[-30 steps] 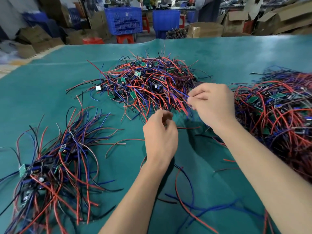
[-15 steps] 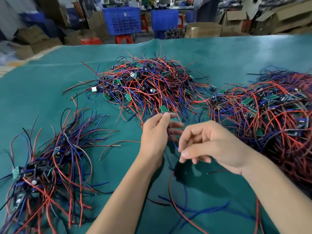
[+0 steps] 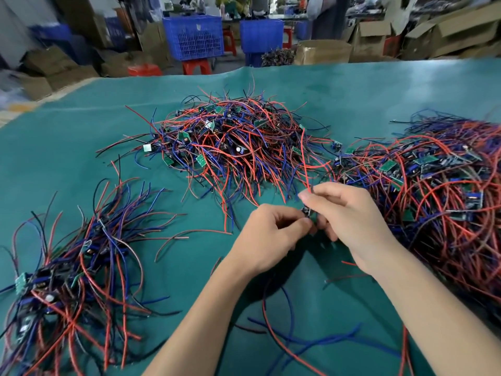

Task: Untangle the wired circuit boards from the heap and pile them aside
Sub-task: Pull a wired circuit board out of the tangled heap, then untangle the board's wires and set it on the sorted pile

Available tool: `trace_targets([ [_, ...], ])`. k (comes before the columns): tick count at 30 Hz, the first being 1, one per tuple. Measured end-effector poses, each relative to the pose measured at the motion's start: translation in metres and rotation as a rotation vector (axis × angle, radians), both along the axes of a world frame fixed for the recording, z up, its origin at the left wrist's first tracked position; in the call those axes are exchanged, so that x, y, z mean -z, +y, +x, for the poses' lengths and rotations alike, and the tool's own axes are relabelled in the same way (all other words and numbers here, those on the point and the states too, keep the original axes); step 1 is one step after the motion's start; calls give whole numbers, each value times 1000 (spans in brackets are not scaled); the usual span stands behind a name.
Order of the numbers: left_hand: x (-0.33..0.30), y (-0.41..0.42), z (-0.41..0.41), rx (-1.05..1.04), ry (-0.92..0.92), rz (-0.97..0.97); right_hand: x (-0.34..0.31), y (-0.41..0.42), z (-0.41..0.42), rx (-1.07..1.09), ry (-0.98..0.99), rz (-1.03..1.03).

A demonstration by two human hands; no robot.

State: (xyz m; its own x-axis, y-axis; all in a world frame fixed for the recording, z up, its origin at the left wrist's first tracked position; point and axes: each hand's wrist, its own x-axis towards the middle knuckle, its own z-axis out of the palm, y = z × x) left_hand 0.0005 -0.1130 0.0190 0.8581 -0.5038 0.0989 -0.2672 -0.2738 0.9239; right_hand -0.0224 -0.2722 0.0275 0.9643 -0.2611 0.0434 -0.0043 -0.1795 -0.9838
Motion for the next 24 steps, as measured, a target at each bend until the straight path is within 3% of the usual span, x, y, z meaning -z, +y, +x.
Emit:
trace_targets([
  [6, -1, 0, 0, 41, 116, -81, -5, -1, 1, -56, -7, 341],
  [12, -2, 2, 2, 15, 232, -302, -3, -3, 1, -141, -38, 456],
  [18, -1, 2, 4, -32, 251, -326, -1, -5, 0, -95, -68, 330],
  [24, 0, -1, 4, -35, 197, -231, 1, -5, 2, 35, -135, 26],
])
